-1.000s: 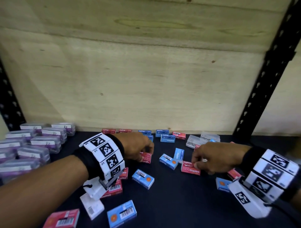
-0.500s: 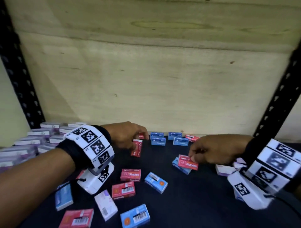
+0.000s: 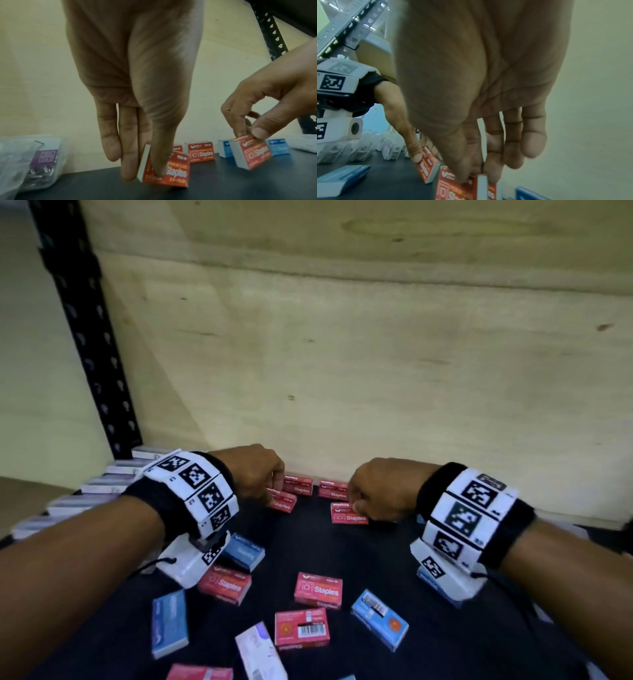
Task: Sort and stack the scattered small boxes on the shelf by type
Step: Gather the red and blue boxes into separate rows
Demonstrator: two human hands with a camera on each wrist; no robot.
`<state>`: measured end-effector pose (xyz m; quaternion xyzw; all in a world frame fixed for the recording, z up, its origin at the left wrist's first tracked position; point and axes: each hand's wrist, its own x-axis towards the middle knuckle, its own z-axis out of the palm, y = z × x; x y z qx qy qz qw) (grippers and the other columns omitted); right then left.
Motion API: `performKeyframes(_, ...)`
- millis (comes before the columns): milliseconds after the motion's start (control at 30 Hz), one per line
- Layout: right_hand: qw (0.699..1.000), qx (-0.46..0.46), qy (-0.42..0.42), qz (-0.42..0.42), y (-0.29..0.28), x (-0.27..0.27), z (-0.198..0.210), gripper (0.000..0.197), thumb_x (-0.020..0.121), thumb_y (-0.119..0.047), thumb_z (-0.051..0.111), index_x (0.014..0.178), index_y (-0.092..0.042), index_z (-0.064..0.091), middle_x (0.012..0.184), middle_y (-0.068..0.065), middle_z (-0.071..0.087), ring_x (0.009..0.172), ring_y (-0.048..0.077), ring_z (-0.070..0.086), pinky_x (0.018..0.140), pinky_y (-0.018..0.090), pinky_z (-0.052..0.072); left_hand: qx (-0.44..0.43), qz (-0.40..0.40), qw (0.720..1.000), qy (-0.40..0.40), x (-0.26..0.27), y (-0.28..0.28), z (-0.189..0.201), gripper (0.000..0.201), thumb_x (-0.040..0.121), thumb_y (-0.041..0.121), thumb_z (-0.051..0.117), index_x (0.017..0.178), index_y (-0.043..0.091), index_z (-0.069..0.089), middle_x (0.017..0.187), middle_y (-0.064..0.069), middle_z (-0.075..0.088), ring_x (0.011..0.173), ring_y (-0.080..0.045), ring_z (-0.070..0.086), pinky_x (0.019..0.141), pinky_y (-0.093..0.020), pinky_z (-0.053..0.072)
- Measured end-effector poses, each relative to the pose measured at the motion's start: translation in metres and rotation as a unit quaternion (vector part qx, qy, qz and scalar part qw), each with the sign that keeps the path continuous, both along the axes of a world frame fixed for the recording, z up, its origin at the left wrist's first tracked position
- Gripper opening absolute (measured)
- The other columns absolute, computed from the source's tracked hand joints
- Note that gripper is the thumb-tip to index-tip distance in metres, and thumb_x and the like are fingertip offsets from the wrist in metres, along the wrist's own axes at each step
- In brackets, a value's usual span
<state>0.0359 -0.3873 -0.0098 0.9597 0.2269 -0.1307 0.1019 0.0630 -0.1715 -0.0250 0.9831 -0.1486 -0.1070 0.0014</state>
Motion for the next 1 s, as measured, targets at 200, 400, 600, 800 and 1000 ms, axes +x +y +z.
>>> performKeyframes(200, 0.998, -0.034, -0.047, 0.009, 0.023, 0.027, -0.015, 0.017, 0.092, -0.018, 0.054, 0.099, -0.012, 0.069, 0.096, 0.005, 0.069, 0.088, 0.025, 0.066, 0.066, 0.028, 0.046, 0.007, -0.003, 1.0, -0.001, 0.011, -0.002, -0.004, 0.023, 0.083, 0.022, 0.076, 0.101, 0.021, 0.063, 0.09, 0.006, 0.057, 0.085, -0.014, 0.054, 0.072, -0.023, 0.04)
performKeyframes(400, 0.998, -0.048, -0.049, 0.006, 0.031, 0.034, -0.02, 0.016, 0.093, -0.016, 0.054, 0.096, -0.009, 0.069, 0.085, 0.004, 0.064, 0.073, 0.022, 0.059, 0.058, 0.025, 0.042, 0.0, 0.001, 1.0, -0.005, 0.015, -0.004, -0.008, 0.023, 0.082, 0.022, 0.077, 0.101, 0.02, 0.063, 0.093, 0.004, 0.058, 0.085, -0.016, 0.056, 0.07, -0.024, 0.04)
performKeyframes(600, 0.997, -0.034, -0.075, 0.014, 0.032, 0.03, -0.016, 0.014, 0.091, -0.014, 0.055, 0.091, -0.011, 0.068, 0.08, 0.002, 0.063, 0.072, 0.021, 0.06, 0.053, 0.025, 0.04, -0.014, 0.023, 1.0, -0.012, 0.008, 0.004, 0.001, 0.034, 0.074, 0.018, 0.083, 0.097, 0.022, 0.059, 0.094, 0.004, 0.061, 0.093, -0.018, 0.063, 0.083, -0.033, 0.052)
performKeyframes(800, 0.99, 0.082, 0.041, 0.104, 0.056, 0.003, -0.003, 0.029, 0.09, -0.037, 0.068, 0.115, -0.025, 0.061, 0.093, -0.009, 0.06, 0.085, 0.013, 0.057, 0.068, 0.026, 0.044, 0.011, 0.038, 0.999, -0.009, -0.014, 0.029, 0.025, 0.03, 0.074, 0.021, 0.084, 0.095, 0.021, 0.062, 0.088, 0.005, 0.064, 0.086, -0.017, 0.065, 0.079, -0.033, 0.054)
performKeyframes(1000, 0.974, 0.034, 0.125, 0.184, 0.097, -0.017, -0.008, 0.075, 0.087, -0.029, 0.073, 0.149, -0.037, 0.033, 0.111, -0.005, 0.057, 0.088, 0.01, 0.05, 0.063, 0.022, 0.037, 0.044, 0.057, 0.997, -0.026, -0.042, 0.058, 0.036, 0.029, 0.072, 0.026, 0.084, 0.093, 0.026, 0.063, 0.078, 0.013, 0.061, 0.083, -0.012, 0.062, 0.076, -0.03, 0.052)
